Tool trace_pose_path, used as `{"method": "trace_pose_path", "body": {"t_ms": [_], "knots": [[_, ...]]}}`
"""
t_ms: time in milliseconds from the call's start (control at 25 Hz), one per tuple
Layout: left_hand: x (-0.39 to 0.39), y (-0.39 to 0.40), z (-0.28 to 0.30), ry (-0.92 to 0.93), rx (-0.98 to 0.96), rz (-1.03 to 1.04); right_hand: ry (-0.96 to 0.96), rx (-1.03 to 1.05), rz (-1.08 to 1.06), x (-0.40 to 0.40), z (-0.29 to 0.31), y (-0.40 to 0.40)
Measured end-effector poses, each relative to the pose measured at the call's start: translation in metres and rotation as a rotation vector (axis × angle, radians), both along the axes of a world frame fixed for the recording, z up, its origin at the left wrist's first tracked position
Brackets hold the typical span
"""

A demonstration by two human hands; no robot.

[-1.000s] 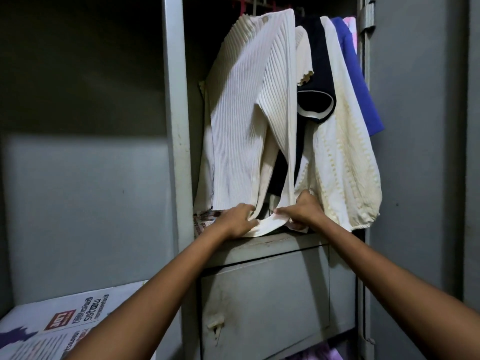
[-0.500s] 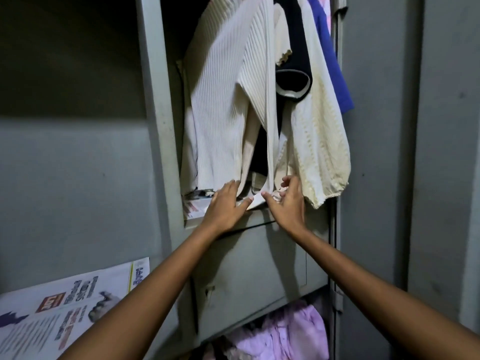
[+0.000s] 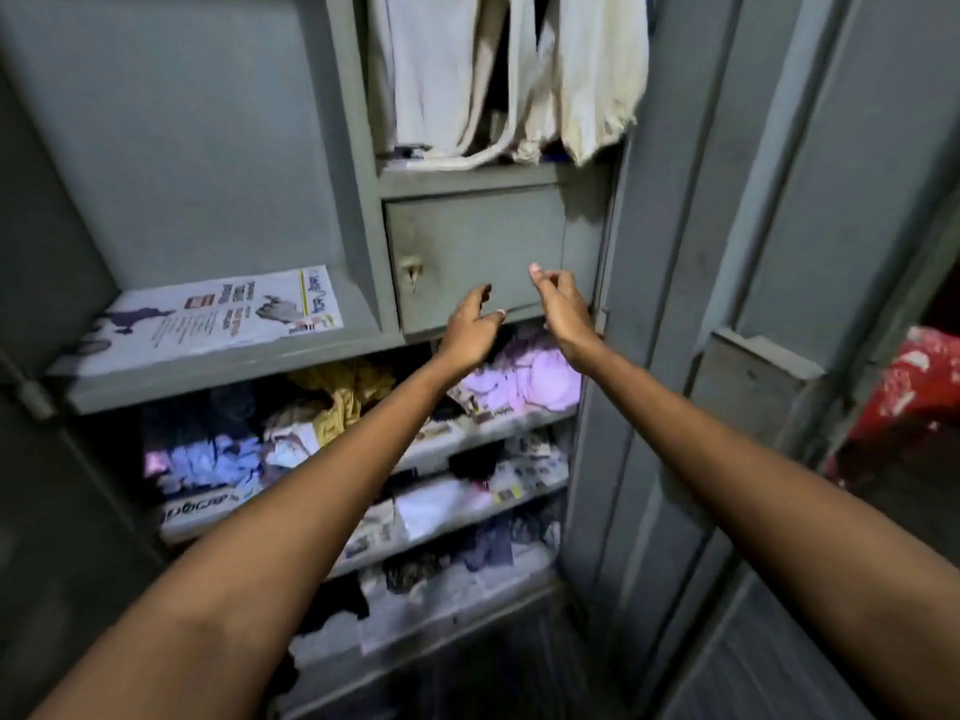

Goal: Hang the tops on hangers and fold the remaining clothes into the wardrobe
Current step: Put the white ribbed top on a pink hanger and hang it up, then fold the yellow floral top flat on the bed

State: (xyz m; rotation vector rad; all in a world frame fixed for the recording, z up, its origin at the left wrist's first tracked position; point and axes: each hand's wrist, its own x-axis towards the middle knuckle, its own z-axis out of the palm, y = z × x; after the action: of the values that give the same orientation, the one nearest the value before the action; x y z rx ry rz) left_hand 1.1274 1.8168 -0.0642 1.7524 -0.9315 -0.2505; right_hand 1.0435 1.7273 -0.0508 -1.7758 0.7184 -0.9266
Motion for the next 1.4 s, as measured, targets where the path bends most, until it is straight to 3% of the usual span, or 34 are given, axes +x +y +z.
{"method": "trace_pose_path", "body": {"t_ms": [160, 320, 520, 720, 960, 1400], "knots": [[-0.063, 0.036, -0.073, 0.164, 0.204, -0.066, 0.144, 0.17, 0.074, -0.084, -0.062, 0.05], [-0.129, 0.055, -0.135, 0.271, 0.416, -0.263, 0.243, 0.356, 0.147, -0.164, -0.111, 0.091], [-0.197, 0.036, -0.189, 0.318, 0.582, -0.503, 0.412, 0.543, -0.001, -0.25, -0.172, 0.089], [-0.285, -0.004, -0.191, 0.309, 0.673, -0.658, 0.31, 0.605, -0.249, -0.345, -0.177, 0.069], [-0.387, -0.07, -0.188, 0.258, 0.652, -0.834, 0.156, 0.655, -0.564, -0.46, -0.187, 0.03], [-0.543, -0.208, -0.195, 0.156, 0.712, -1.178, -0.088, 0.817, -1.034, -0.596, -0.197, -0.032]]}}
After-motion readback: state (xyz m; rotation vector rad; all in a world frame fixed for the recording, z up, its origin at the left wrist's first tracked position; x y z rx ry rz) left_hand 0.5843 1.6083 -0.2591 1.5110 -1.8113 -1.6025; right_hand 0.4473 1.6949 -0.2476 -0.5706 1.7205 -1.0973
